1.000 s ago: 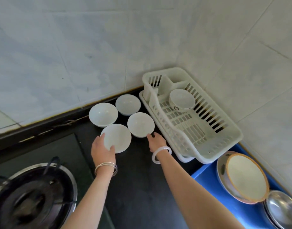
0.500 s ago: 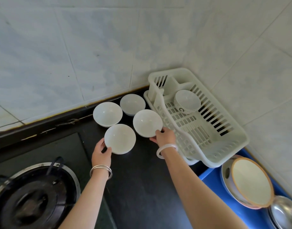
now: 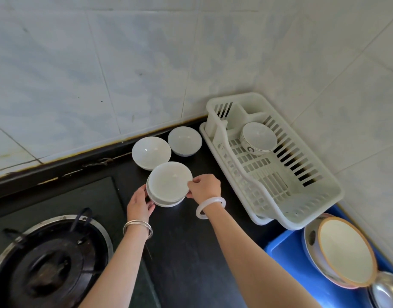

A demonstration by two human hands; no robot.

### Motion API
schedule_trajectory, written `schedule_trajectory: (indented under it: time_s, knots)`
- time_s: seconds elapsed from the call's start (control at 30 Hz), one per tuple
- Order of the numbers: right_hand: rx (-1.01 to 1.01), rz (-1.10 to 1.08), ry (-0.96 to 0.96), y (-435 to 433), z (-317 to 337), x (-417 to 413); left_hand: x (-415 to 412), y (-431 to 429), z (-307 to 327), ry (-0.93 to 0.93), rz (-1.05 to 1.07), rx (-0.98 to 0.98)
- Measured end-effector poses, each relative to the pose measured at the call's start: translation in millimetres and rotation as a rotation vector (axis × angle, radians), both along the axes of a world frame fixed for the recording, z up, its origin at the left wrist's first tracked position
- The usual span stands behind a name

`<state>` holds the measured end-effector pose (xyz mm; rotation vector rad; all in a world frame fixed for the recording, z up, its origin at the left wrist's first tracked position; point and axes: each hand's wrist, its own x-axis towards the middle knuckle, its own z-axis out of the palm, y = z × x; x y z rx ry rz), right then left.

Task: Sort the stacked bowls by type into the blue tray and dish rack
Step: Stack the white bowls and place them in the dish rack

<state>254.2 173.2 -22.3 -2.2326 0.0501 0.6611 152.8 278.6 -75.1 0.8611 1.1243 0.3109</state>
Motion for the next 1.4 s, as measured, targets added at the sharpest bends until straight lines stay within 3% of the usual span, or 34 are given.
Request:
schedule_trajectory:
  time_s: [0.37, 0.6, 0.93, 1.2, 1.4]
  knots:
    - [-0.123, 0.085, 0.038, 7.3, -8.3, 0.0, 2.6, 1.2, -8.0, 0.045, -0.089, 0.128]
    - [0.185, 0.053, 0.359, 5.4, -12.7, 7.8, 7.4, 4.3, 1.7, 0.035, -0.060, 0.025]
    - [0.258, -0.114, 0.198, -22.6, 19.3, 19.2, 21.4, -13.1, 44.0, -0.026, -0.139, 0.121]
    - [0.205, -0.200, -0.057, -102.4, 91.0, 83.1, 105.7, -65.2, 114.1, -0.178, -0.452, 0.214]
    - [0.197, -0.346, -0.002, -179.0, 93.9, 133.1, 178.5, -126.0, 125.0, -0.145, -0.699, 0.151]
